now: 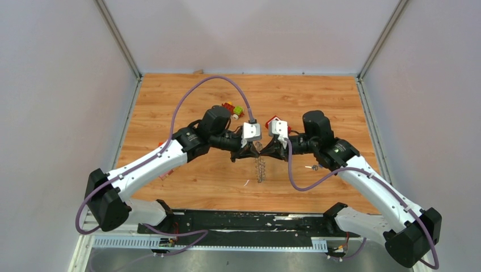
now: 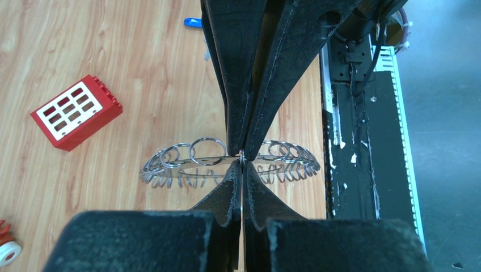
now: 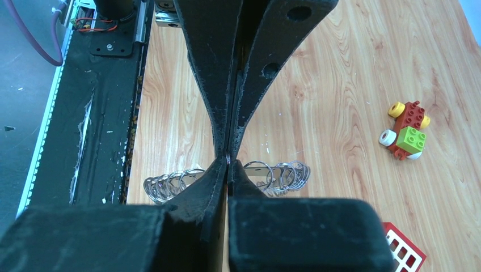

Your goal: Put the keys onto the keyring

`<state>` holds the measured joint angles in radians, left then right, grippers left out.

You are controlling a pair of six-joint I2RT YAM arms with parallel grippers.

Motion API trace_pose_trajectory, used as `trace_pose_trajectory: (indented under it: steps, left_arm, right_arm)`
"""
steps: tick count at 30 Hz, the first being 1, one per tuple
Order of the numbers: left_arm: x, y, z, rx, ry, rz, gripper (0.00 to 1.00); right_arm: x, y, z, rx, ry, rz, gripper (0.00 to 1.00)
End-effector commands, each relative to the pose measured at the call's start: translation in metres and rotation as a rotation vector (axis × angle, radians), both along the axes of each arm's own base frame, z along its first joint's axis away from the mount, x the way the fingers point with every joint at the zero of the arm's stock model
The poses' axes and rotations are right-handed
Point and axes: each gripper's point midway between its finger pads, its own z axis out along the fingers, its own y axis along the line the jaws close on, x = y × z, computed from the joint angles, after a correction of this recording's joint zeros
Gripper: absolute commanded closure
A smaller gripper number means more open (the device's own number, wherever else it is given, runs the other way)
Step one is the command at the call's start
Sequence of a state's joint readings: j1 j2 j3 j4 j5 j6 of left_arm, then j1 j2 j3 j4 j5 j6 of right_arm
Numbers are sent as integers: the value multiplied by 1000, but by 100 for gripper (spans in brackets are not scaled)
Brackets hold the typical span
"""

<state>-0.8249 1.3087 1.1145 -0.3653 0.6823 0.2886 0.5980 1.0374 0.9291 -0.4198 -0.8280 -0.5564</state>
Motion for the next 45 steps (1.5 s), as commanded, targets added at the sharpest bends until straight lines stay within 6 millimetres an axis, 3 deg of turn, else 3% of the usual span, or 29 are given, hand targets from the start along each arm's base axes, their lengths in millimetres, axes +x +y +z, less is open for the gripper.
trace_pose_trajectory:
  steps: [1, 2, 7, 11, 19, 27, 45]
  left_arm:
    - [-9, -5, 42, -145, -54, -57, 100]
    - [-7, -3, 46, -164, -59, -58, 98]
    - [0, 10, 63, -267, -143, -60, 68]
    - [5, 14, 70, -305, -205, -80, 60]
    - [17, 20, 86, -382, -261, -50, 59]
    - [19, 41, 96, -489, -264, 1, 60]
    - [13, 33, 96, -562, -232, -79, 71]
  right_arm:
    - [2, 3, 16, 47, -55, 14, 100]
    - [3, 2, 20, 57, -62, 14, 100]
    - [2, 3, 50, 152, -54, 43, 100]
    - [2, 12, 67, 224, -10, 85, 100]
    - [10, 23, 87, 324, 72, 102, 100]
    - [10, 20, 94, 349, 48, 95, 100]
    - [8, 18, 93, 380, 32, 112, 100]
